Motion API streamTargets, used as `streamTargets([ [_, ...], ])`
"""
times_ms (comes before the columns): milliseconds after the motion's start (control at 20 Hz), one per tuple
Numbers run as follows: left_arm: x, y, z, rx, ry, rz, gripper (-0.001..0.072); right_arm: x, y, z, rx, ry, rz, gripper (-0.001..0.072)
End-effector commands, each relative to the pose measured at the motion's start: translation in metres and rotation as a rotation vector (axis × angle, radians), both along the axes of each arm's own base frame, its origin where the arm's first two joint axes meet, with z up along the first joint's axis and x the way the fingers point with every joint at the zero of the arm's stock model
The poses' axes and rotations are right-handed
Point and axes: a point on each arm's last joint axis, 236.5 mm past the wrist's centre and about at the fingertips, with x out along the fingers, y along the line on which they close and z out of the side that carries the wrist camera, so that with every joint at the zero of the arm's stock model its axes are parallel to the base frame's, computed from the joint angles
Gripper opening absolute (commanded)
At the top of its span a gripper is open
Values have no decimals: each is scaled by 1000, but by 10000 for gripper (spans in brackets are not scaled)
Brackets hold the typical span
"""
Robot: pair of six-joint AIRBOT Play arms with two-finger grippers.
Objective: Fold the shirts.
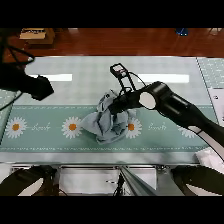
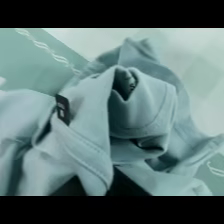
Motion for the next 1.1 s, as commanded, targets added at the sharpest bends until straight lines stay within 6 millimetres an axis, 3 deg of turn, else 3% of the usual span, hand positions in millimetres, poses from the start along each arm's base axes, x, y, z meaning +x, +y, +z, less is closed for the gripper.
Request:
streamTargets([
  [0,-5,-5,-55,6,102,-9,649,20,-19,-10,-39,0,-38,500],
  [100,-14,-8,-82,13,157,-49,649,30,-44,21,-47,-43,-51,519],
  [150,-19,-6,-96,26,189,-61,649,36,-68,37,-82,-86,-58,520],
  [300,-37,-8,-142,0,288,-61,648,54,-172,74,-245,-175,-211,528],
  [450,-49,-42,-171,-300,377,8,649,58,-276,87,-289,-141,-458,528],
  [550,-49,-59,-173,-554,417,85,652,52,-318,80,-261,-74,-549,528],
  [650,-53,-54,-182,-718,466,197,675,46,-341,72,-186,-27,-611,528],
  [800,-61,-37,-213,-795,505,375,679,38,-357,57,-104,24,-654,528],
  [1050,-44,-48,-236,-857,461,471,677,27,-350,33,-57,88,-646,526],
])
